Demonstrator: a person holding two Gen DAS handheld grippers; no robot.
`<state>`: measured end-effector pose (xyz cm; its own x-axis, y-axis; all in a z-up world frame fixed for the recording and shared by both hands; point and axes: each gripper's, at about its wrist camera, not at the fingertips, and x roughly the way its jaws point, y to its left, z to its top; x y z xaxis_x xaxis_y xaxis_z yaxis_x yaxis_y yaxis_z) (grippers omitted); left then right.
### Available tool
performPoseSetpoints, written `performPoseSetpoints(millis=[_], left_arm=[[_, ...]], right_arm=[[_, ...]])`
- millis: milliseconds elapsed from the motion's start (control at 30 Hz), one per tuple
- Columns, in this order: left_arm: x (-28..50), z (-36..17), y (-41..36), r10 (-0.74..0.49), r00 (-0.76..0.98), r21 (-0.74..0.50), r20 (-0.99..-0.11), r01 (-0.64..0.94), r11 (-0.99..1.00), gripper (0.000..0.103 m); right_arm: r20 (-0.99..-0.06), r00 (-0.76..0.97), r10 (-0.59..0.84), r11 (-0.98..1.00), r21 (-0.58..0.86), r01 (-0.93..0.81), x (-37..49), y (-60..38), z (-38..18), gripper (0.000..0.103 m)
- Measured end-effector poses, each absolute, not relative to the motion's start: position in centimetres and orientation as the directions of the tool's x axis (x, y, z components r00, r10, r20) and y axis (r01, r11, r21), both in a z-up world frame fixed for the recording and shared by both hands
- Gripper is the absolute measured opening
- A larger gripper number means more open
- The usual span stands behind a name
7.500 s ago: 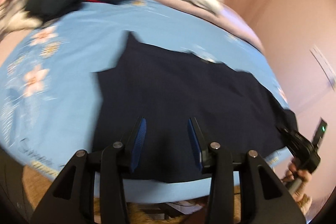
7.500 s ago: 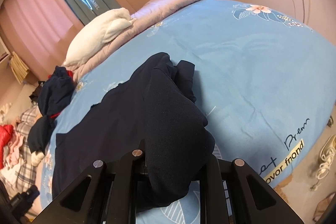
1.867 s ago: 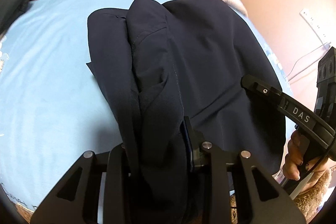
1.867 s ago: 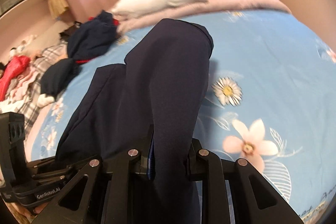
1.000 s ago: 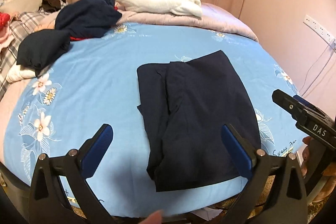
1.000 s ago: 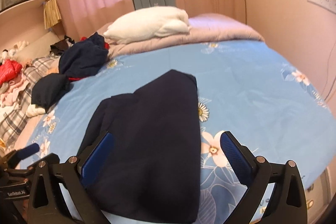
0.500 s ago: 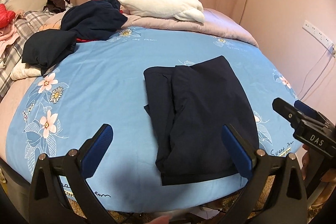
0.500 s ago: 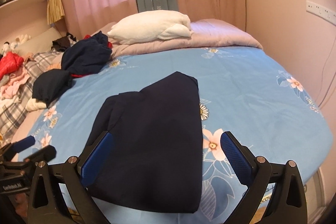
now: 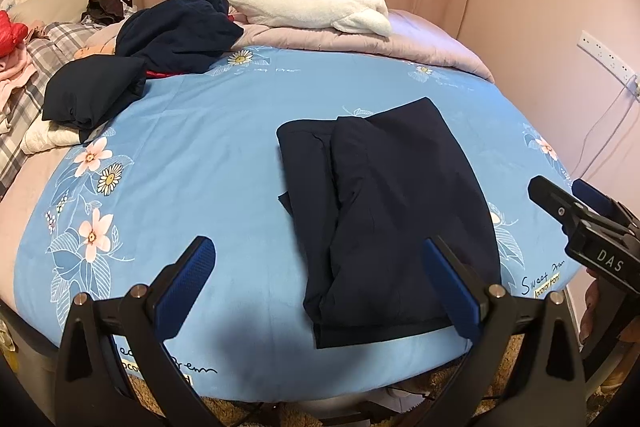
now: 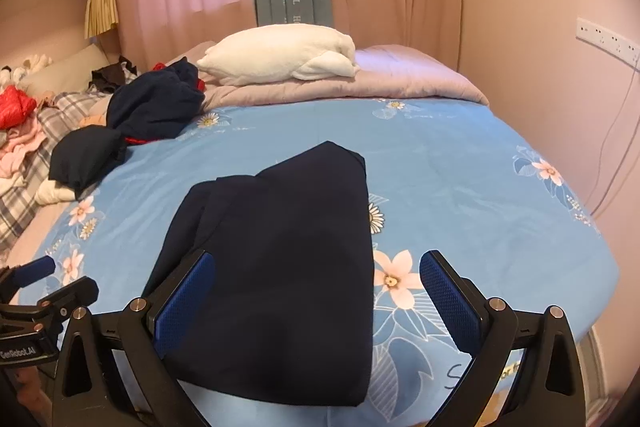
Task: Fold large clothes
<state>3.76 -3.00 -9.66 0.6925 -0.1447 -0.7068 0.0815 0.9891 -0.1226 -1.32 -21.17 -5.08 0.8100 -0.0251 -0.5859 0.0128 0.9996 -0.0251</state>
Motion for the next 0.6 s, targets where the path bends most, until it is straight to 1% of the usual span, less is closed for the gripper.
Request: performPoseSetpoints(millis=[600], left_arm=[[3.31, -9.42, -3.43, -0.148, 0.694, -0.118, -0.705, 0.09, 0.989, 0.103]], right_arm=[[-0.583, 0.812, -0.025, 1.0, -0.03, 0.01, -1.47, -21.13, -5.02, 0.101]])
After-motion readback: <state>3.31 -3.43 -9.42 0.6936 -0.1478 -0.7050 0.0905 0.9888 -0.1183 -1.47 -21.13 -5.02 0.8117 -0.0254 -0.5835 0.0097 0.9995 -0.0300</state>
